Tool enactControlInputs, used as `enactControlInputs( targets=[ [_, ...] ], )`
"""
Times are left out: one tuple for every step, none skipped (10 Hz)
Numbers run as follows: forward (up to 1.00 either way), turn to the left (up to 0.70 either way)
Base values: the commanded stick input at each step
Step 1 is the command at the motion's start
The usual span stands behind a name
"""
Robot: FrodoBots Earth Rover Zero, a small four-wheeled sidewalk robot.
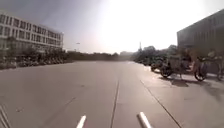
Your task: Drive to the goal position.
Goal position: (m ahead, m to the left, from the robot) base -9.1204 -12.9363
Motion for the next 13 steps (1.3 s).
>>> enactControlInputs(
  targets=[
    [1.0,-0.36],
    [1.0,-0.4],
    [1.0,-0.4],
    [1.0,-0.13],
    [1.0,0.0],
    [1.0,0.0],
    [0.7,0.0],
    [0.33,0.0],
    [0.57,0.12],
    [1.0,0.4],
    [1.0,0.4],
    [1.0,0.4],
    [1.0,0.4]
  ],
)
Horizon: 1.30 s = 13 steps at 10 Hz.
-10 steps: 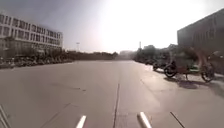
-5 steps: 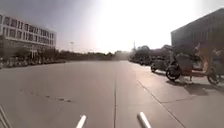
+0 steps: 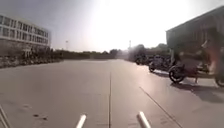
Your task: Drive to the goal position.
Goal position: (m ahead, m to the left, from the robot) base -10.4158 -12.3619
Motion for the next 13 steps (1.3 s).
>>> enactControlInputs(
  targets=[
    [1.0,0.4],
    [1.0,0.4],
    [1.0,0.4],
    [1.0,0.4],
    [1.0,0.4],
    [1.0,0.4],
    [1.0,0.4],
    [1.0,0.4],
    [1.0,0.4],
    [1.0,0.4],
    [1.0,0.4],
    [1.0,0.4],
    [1.0,0.4]
  ],
)
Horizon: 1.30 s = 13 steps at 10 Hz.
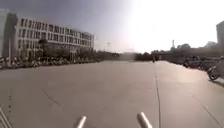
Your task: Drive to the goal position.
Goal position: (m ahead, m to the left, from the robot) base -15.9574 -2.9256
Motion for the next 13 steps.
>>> enactControlInputs(
  targets=[
    [1.0,0.4],
    [1.0,0.4],
    [1.0,0.4],
    [1.0,0.4],
    [1.0,0.4],
    [1.0,0.4],
    [1.0,0.4],
    [1.0,0.4],
    [1.0,0.4],
    [1.0,0.4],
    [1.0,0.4],
    [1.0,0.4],
    [0.98,0.39]
  ],
)
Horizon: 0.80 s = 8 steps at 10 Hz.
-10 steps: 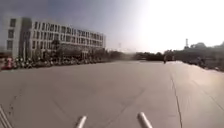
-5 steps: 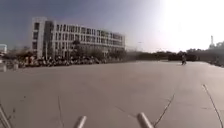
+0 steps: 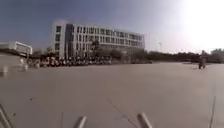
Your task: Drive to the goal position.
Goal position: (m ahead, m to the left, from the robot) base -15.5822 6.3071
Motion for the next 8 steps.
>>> enactControlInputs(
  targets=[
    [0.15,0.06],
    [0.0,0.0],
    [0.0,0.0],
    [-1.0,0.0],
    [-1.0,0.0],
    [-1.0,0.0],
    [-1.0,0.0],
    [-0.26,0.0]
  ],
)
